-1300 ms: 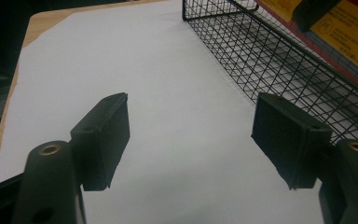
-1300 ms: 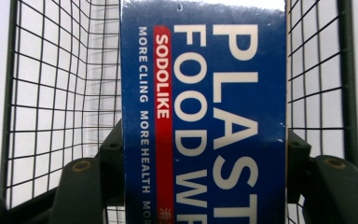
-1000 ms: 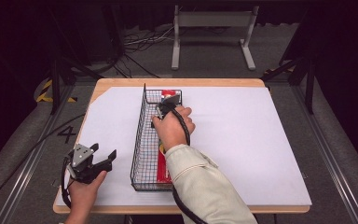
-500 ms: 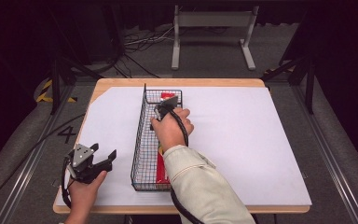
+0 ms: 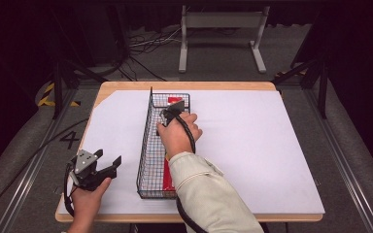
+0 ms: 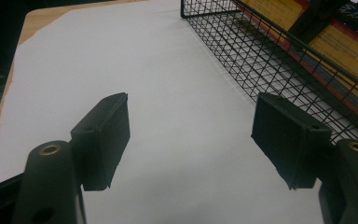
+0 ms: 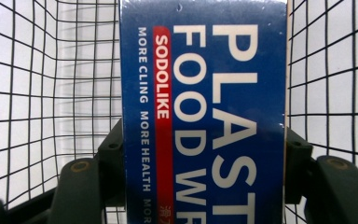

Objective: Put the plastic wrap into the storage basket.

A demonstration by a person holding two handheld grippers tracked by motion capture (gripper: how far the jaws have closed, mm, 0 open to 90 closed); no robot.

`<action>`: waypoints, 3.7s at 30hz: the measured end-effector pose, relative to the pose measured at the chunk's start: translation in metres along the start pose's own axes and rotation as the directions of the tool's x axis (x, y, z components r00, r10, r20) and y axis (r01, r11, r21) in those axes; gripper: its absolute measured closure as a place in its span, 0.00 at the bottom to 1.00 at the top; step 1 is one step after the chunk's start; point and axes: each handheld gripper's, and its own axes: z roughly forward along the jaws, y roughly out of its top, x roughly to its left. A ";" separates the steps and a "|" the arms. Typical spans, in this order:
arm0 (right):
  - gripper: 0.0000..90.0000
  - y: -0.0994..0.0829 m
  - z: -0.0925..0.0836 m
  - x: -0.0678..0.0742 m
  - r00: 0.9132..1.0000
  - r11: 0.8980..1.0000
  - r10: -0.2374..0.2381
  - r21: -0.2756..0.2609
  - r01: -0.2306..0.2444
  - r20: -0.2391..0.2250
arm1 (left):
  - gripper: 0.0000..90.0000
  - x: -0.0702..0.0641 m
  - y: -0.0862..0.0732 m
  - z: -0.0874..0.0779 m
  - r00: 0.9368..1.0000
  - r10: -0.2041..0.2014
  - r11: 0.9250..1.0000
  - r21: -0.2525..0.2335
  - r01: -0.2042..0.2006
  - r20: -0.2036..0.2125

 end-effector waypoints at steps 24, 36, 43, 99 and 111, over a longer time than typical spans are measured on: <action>0.32 0.002 -0.011 -0.004 0.999 1.000 0.008 -0.020 -0.009 -0.046 | 0.31 0.000 0.000 0.001 1.000 0.003 1.000 0.005 -0.003 -0.002; 0.31 0.003 -0.039 -0.009 0.998 0.996 -0.032 -0.086 0.027 -0.062 | 0.31 0.001 -0.001 -0.001 1.000 0.011 1.000 0.003 -0.011 -0.022; 0.31 -0.001 -0.059 -0.014 0.992 0.990 -0.075 -0.127 0.062 -0.098 | 0.31 -0.001 -0.001 0.001 1.000 0.014 1.000 0.013 -0.014 -0.024; 0.24 -0.029 -0.088 -0.209 0.846 0.800 -0.484 -0.504 0.325 -0.223 | 0.31 0.001 -0.002 0.003 1.000 0.008 1.000 0.025 -0.007 -0.029; 0.22 -0.046 -0.049 -0.252 0.829 0.738 -0.528 -0.584 0.338 -0.187 | 0.31 0.000 -0.004 0.003 0.999 0.014 0.999 0.030 -0.013 -0.032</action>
